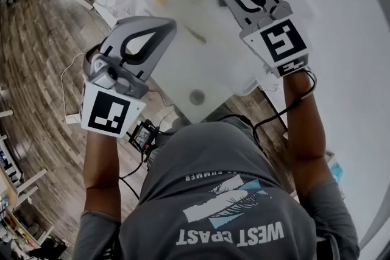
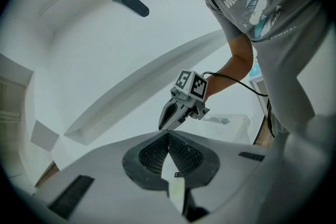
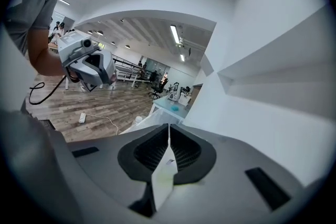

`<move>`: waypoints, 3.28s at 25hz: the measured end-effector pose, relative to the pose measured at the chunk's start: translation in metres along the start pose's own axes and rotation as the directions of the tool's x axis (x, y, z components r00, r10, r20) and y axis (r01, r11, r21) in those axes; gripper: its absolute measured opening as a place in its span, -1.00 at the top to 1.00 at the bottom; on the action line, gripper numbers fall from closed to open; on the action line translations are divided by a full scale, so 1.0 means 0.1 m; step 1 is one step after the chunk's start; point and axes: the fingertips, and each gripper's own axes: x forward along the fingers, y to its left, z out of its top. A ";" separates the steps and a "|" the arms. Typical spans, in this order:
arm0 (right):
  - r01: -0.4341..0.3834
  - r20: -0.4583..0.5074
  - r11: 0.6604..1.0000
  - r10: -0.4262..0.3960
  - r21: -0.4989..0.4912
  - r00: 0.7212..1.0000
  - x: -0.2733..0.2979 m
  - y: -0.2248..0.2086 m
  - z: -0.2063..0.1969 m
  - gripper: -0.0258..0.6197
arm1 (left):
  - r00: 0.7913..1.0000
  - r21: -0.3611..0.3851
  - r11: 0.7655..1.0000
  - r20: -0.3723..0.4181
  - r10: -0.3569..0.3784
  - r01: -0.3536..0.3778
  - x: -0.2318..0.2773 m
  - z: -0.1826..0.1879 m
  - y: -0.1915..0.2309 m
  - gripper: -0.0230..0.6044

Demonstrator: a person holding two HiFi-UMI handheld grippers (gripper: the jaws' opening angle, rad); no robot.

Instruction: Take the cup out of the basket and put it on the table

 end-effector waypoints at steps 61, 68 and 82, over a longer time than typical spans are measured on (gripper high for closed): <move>-0.168 -0.431 0.966 0.240 0.198 0.870 2.46 -0.31 -2.11 0.83 | 0.981 -0.185 0.972 -0.150 0.121 -0.148 -0.07 -1.01 0.36 0.75; -0.116 -0.297 0.984 0.152 0.135 0.943 1.97 -0.41 -1.17 0.83 | 0.977 -0.163 0.969 -0.135 0.163 -0.184 -0.25 -0.88 0.44 0.89; -0.078 -0.055 0.993 0.083 0.088 0.995 1.16 0.02 0.09 0.83 | 0.968 -0.123 0.969 -0.158 0.194 -0.214 -0.54 -0.90 0.34 0.90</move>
